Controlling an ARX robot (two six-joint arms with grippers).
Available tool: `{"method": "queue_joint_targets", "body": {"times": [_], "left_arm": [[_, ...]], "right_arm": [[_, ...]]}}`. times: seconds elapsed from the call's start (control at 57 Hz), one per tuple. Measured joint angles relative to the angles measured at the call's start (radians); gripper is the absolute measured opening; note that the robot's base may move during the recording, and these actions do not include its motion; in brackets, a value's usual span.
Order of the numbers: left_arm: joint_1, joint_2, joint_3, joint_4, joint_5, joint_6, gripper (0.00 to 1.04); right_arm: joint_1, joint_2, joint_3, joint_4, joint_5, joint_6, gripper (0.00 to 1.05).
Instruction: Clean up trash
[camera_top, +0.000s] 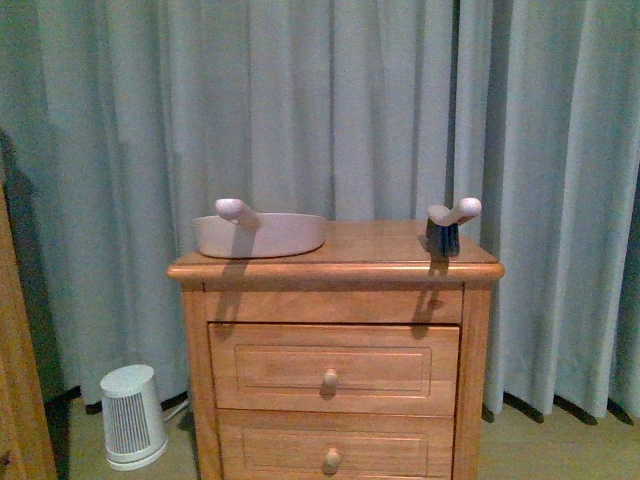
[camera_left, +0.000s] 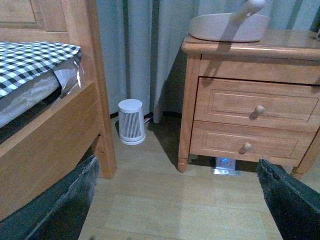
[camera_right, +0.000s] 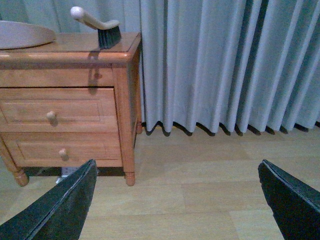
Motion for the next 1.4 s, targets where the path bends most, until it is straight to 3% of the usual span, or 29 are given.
{"method": "queue_joint_targets", "body": {"times": [1.405], "left_arm": [[0.000,0.000,0.000,0.000,0.000,0.000,0.97]], "right_arm": [[0.000,0.000,0.000,0.000,0.000,0.000,0.97]]}}
